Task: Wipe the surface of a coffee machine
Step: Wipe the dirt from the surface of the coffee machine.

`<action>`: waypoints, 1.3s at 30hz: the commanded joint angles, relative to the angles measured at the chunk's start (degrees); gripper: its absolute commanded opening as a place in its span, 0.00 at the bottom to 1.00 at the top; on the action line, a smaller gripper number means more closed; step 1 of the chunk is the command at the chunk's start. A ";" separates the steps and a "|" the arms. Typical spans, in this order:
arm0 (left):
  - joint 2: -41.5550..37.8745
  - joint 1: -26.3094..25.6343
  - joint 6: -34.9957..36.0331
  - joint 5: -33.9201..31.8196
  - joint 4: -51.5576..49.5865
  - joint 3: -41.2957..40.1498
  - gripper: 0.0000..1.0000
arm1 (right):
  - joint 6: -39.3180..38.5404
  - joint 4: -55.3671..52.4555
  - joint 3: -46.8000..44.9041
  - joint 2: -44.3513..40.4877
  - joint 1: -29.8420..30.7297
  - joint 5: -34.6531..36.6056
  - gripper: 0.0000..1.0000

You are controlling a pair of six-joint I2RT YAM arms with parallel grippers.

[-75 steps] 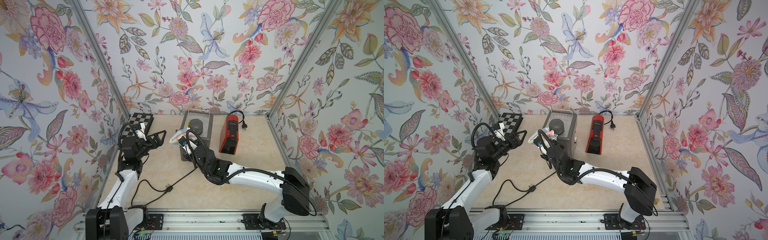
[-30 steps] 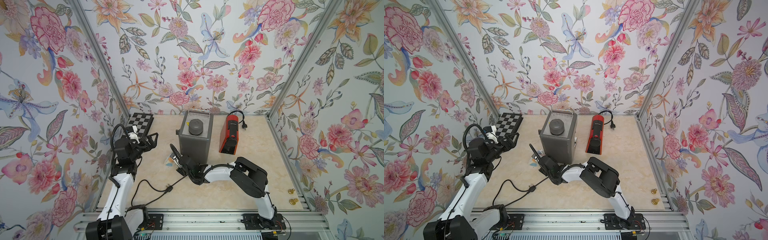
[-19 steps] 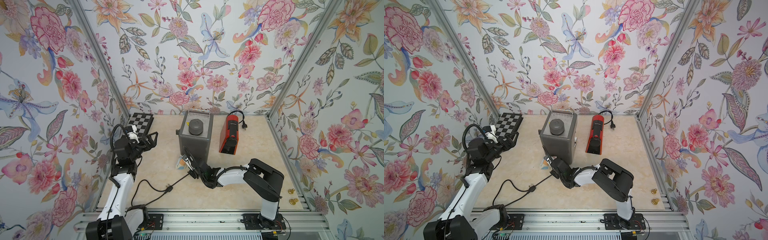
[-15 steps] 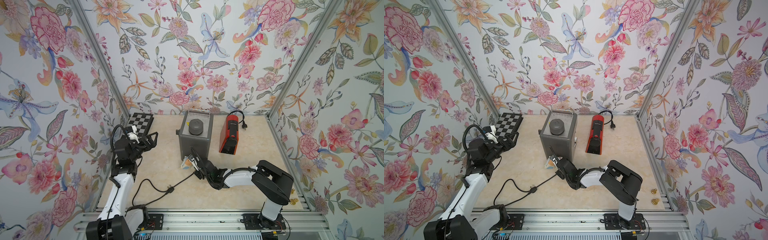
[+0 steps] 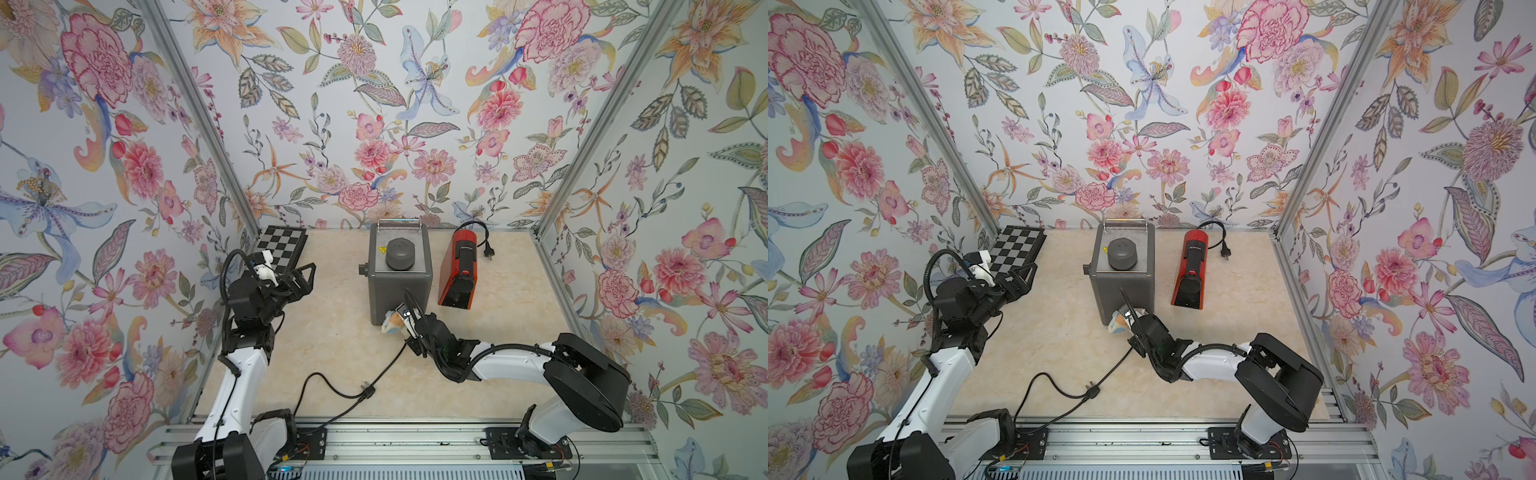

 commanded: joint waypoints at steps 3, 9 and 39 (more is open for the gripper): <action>-1.09 0.52 -0.68 1.46 1.52 -0.77 0.99 | -2.45 2.50 2.34 -5.92 0.09 7.30 0.00; -0.54 0.49 -0.82 1.81 2.17 -0.21 0.99 | -7.60 -1.40 6.80 -13.70 0.96 8.84 0.00; 1.19 -1.05 -1.04 4.32 3.71 0.73 0.99 | 4.80 6.46 -4.14 -2.29 -1.40 6.48 0.00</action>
